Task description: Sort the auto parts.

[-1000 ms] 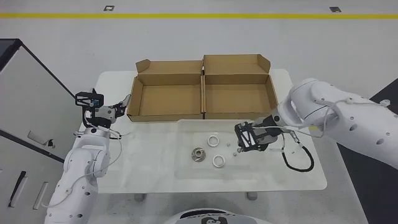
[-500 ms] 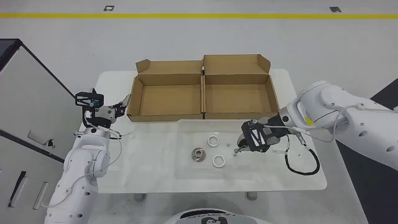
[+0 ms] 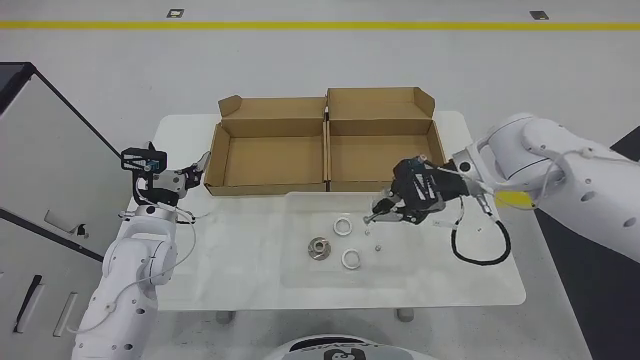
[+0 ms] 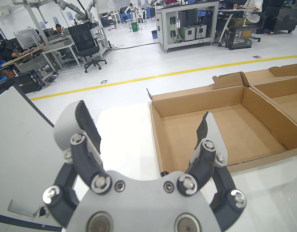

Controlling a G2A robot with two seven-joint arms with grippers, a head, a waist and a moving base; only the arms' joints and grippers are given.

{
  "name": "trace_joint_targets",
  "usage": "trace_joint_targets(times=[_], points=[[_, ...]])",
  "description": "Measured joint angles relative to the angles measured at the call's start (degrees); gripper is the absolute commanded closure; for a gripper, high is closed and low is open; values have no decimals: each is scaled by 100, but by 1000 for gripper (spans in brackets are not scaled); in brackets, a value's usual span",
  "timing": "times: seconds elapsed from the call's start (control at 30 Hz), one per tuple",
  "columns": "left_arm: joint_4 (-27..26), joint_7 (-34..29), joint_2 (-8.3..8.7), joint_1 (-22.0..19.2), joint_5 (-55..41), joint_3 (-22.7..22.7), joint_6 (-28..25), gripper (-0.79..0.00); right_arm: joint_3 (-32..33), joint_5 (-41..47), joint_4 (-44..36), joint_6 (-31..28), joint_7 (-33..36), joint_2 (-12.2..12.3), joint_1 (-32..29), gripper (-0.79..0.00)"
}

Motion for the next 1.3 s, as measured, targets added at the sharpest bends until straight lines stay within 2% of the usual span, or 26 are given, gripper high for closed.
trace_joint_targets(times=[0.43,0.6,0.73,1.3], points=[[0,0,0,0,0,0,0,-785,-507,1194,802,1,-691,-884,1078,0],[0,0,0,0,0,0,0,-785,-509,1624,919,1,-1175,-1108,1325,0],[0,0,0,0,0,0,0,-785,-409,1831,856,1,-1721,-1153,1284,0],[0,0,0,0,0,0,0,-785,-409,1828,856,1,-1678,-1152,1282,0]])
